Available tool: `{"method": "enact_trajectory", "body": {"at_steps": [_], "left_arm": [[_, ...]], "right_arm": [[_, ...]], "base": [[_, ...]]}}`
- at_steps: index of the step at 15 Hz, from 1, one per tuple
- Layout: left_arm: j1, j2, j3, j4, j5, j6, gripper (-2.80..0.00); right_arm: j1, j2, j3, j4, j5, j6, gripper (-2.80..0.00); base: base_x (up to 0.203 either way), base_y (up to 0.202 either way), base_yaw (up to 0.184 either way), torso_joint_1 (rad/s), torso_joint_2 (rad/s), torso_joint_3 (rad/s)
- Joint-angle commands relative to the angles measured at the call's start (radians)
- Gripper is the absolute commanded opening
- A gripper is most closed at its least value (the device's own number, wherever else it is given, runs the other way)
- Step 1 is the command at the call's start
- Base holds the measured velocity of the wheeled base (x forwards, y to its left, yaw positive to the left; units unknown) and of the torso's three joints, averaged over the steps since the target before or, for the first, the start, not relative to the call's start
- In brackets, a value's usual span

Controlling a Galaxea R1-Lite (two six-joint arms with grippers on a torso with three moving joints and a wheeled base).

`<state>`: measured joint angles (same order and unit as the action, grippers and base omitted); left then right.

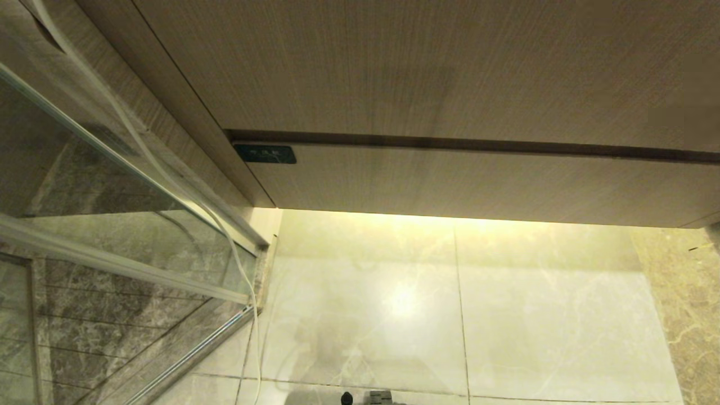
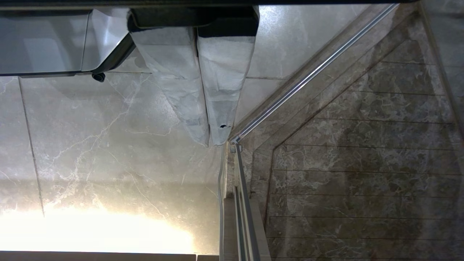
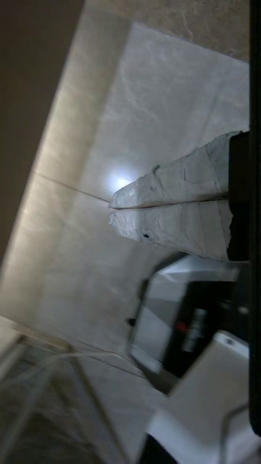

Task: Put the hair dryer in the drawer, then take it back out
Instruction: Pull open the drawer

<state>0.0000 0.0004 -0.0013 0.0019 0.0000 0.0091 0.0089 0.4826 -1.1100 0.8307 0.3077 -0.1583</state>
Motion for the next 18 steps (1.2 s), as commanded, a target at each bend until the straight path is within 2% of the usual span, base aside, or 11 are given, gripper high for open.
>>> {"method": "enact_trajectory", "body": {"at_steps": [1, 2, 4, 5, 9, 10, 13, 16, 18], "left_arm": [[0.0, 0.0, 0.001, 0.0, 0.0, 0.0, -2.8], [0.0, 0.0, 0.001, 0.0, 0.0, 0.0, -2.8], [0.0, 0.0, 0.001, 0.0, 0.0, 0.0, -2.8], [0.0, 0.0, 0.0, 0.0, 0.0, 0.0, -2.8], [0.0, 0.0, 0.0, 0.001, 0.0, 0.0, -2.8], [0.0, 0.0, 0.001, 0.001, 0.0, 0.0, -2.8], [0.0, 0.0, 0.0, 0.0, 0.0, 0.0, -2.8], [0.0, 0.0, 0.0, 0.0, 0.0, 0.0, -2.8], [0.0, 0.0, 0.001, 0.001, 0.0, 0.0, -2.8]], "right_arm": [[0.01, 0.251, -0.127, 0.215, 0.12, -0.11, -2.8], [0.019, 0.289, -0.155, 0.266, 0.182, -0.181, -2.8], [0.038, 0.376, -0.145, 0.303, 0.18, -0.424, -2.8], [0.044, 0.419, -0.144, 0.324, 0.176, -0.471, -2.8], [0.049, 0.517, -0.15, 0.391, 0.184, -0.554, -2.8], [0.049, 0.546, -0.161, 0.385, 0.182, -0.613, -2.8], [0.048, 0.667, -0.201, 0.264, 0.117, -0.855, -2.8], [0.049, 0.787, -0.203, -0.047, -0.002, -1.088, -2.8], [0.05, 0.822, -0.184, -0.144, -0.023, -1.175, -2.8]], "base": [[0.0, 0.0, 0.0, 0.0, 0.0, 0.0], [0.0, 0.0, 0.0, 0.0, 0.0, 0.0], [0.0, 0.0, 0.0, 0.0, 0.0, 0.0], [0.0, 0.0, 0.0, 0.0, 0.0, 0.0], [0.0, 0.0, 0.0, 0.0, 0.0, 0.0], [0.0, 0.0, 0.0, 0.0, 0.0, 0.0], [0.0, 0.0, 0.0, 0.0, 0.0, 0.0], [0.0, 0.0, 0.0, 0.0, 0.0, 0.0], [0.0, 0.0, 0.0, 0.0, 0.0, 0.0]]}}
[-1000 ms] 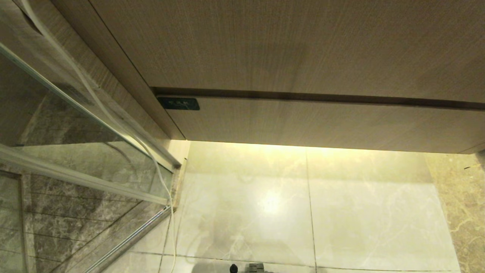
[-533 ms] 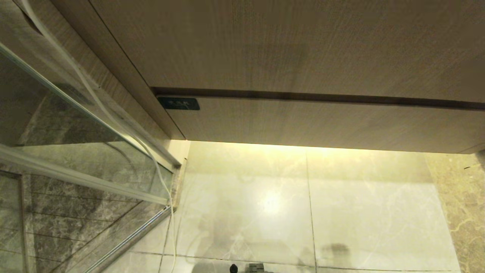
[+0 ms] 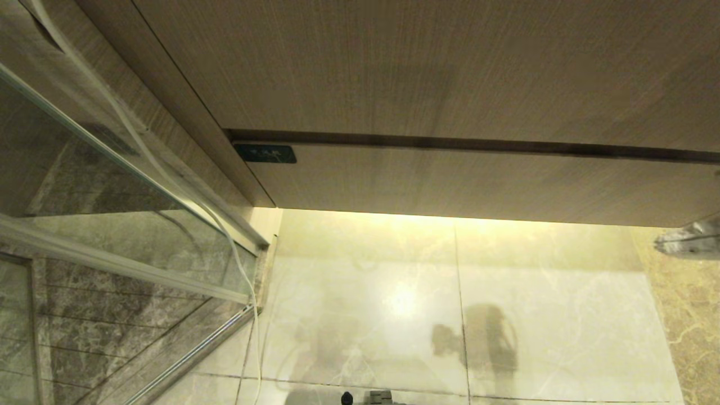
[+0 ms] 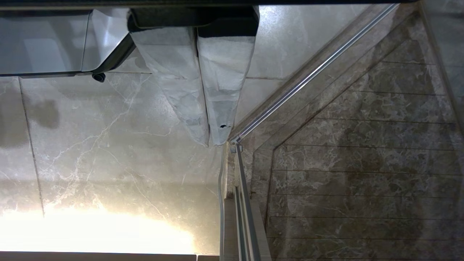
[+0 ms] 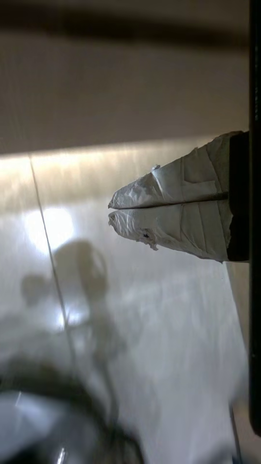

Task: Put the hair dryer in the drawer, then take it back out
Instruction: Pull open the drawer

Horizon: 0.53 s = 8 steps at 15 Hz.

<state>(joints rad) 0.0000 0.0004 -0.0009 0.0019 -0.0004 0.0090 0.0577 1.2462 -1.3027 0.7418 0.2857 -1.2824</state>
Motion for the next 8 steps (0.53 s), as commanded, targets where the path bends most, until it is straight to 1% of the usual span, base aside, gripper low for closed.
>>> {"method": "enact_trajectory", "body": {"at_steps": [1, 5, 6, 7, 8], "left_arm": [[0.0, 0.0, -0.001, 0.001, 0.0, 0.0, -2.8], [0.0, 0.0, -0.001, 0.0, 0.0, 0.0, -2.8], [0.0, 0.0, 0.001, 0.0, 0.0, 0.0, -2.8], [0.0, 0.0, 0.0, 0.0, 0.0, 0.0, -2.8], [0.0, 0.0, 0.0, 0.0, 0.0, 0.0, -2.8]], "right_arm": [[0.007, 0.074, 0.011, -0.078, 0.001, -0.066, -2.8], [0.023, 0.108, 0.064, -0.213, 0.007, -0.081, -2.8], [0.024, 0.115, 0.082, -0.23, 0.009, -0.082, 0.0], [0.024, 0.125, 0.104, -0.261, 0.009, -0.081, 0.0], [0.023, 0.135, 0.116, -0.322, 0.01, -0.081, 0.0]], "base": [[0.0, 0.0, 0.0, 0.0, 0.0, 0.0], [0.0, 0.0, 0.0, 0.0, 0.0, 0.0], [0.0, 0.0, 0.0, 0.0, 0.0, 0.0], [0.0, 0.0, 0.0, 0.0, 0.0, 0.0], [0.0, 0.0, 0.0, 0.0, 0.0, 0.0]]}}
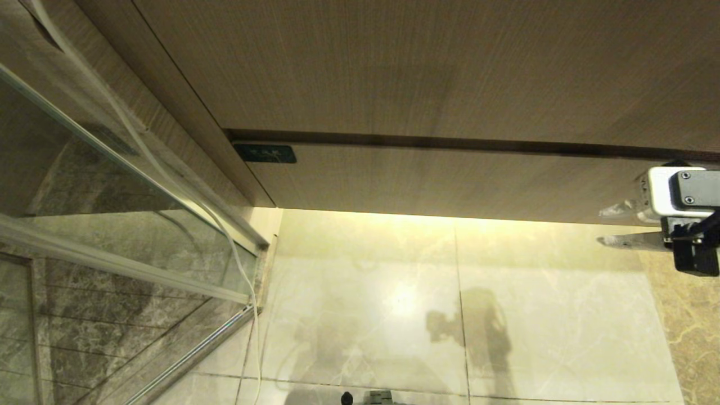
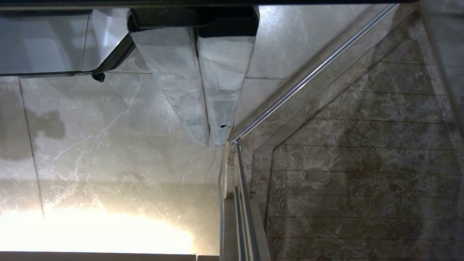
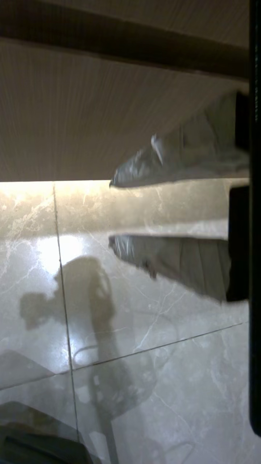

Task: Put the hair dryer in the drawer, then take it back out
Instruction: Pull open the drawer

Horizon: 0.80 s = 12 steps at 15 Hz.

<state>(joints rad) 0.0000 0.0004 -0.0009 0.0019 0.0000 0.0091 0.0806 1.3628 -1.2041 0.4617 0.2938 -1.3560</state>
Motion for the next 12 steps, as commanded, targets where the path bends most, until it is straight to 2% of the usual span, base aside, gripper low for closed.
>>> {"method": "enact_trajectory", "body": {"at_steps": [1, 3, 6, 10, 12], "left_arm": [[0.0, 0.0, -0.001, 0.0, 0.0, 0.0, -2.8], [0.0, 0.0, -0.001, 0.0, 0.0, 0.0, -2.8], [0.0, 0.0, 0.001, 0.0, 0.0, 0.0, -2.8], [0.0, 0.0, 0.0, 0.001, 0.0, 0.0, -2.8], [0.0, 0.0, -0.001, 0.0, 0.0, 0.0, -2.8]], "right_arm": [[0.0, 0.038, 0.035, -0.123, 0.008, -0.008, 0.0], [-0.011, 0.073, 0.074, -0.289, 0.028, -0.016, 0.0], [-0.029, 0.12, 0.09, -0.459, 0.035, -0.029, 0.0], [-0.032, 0.156, 0.144, -0.632, 0.032, 0.002, 0.0], [-0.032, 0.183, 0.142, -0.655, 0.031, 0.005, 0.0]], "base": [[0.0, 0.0, 0.0, 0.0, 0.0, 0.0], [0.0, 0.0, 0.0, 0.0, 0.0, 0.0], [0.0, 0.0, 0.0, 0.0, 0.0, 0.0], [0.0, 0.0, 0.0, 0.0, 0.0, 0.0], [0.0, 0.0, 0.0, 0.0, 0.0, 0.0]]}}
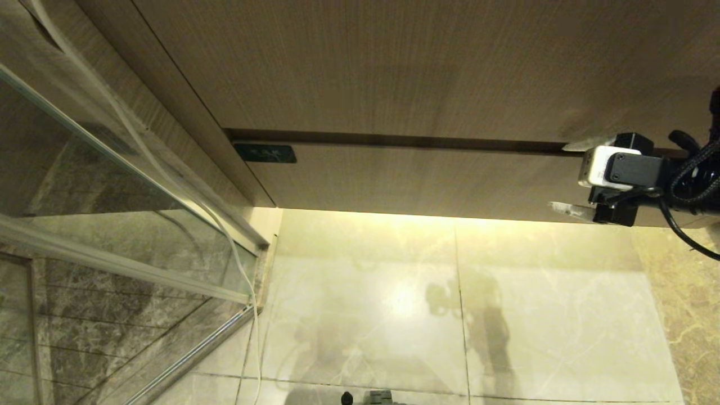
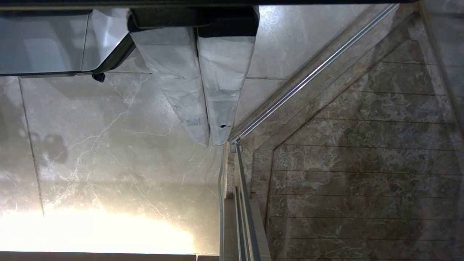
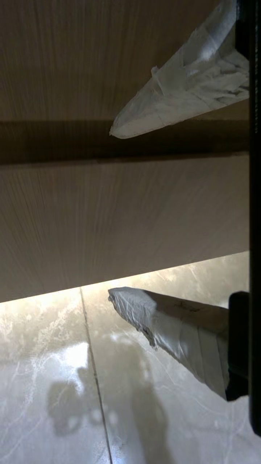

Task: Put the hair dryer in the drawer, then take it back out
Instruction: Pull open the drawer

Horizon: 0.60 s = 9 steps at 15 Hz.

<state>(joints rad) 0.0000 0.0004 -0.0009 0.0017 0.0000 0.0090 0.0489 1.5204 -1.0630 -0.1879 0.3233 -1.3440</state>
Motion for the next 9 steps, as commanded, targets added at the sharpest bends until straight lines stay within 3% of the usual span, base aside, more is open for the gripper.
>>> {"method": "enact_trajectory", "body": {"at_steps": [1, 9], "left_arm": [[0.0, 0.0, 0.0, 0.0, 0.0, 0.0, -2.8], [0.0, 0.0, 0.001, 0.0, 0.0, 0.0, -2.8]], "right_arm": [[-0.001, 0.042, -0.006, -0.007, 0.002, 0.0, 0.0], [-0.02, 0.101, 0.005, -0.142, 0.002, 0.042, 0.0]], "base": [[0.0, 0.0, 0.0, 0.0, 0.0, 0.0], [0.0, 0.0, 0.0, 0.0, 0.0, 0.0]]}}
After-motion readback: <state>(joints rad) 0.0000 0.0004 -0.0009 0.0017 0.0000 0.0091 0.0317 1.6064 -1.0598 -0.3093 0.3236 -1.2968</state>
